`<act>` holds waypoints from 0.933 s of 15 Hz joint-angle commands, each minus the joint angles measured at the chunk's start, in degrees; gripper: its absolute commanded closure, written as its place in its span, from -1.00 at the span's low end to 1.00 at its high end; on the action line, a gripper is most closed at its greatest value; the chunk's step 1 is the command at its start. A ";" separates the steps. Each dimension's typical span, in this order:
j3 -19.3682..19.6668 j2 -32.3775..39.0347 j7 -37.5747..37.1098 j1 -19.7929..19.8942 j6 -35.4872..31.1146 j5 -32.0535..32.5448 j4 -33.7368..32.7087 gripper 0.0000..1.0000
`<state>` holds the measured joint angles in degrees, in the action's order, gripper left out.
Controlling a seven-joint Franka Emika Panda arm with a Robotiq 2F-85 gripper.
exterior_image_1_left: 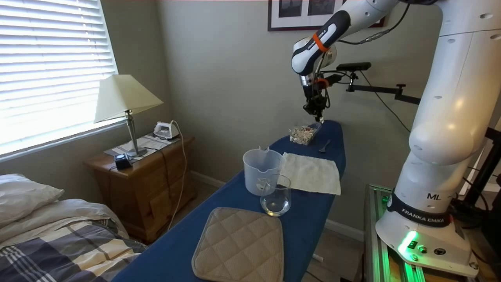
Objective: Put some of the contents of the clear lunchbox on the right onto the silver spoon
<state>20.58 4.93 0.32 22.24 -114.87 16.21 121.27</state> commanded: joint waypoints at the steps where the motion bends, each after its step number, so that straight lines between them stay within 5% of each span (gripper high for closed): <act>1: 0.71 -1.26 0.18 -0.09 0.32 1.55 2.71 0.89; 9: 3.24 -4.04 -0.42 1.39 0.50 0.79 10.71 0.90; 14: 4.20 -3.04 -0.09 2.28 -9.21 -2.66 14.52 0.90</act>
<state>24.48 3.14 0.24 23.85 -118.49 15.77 132.59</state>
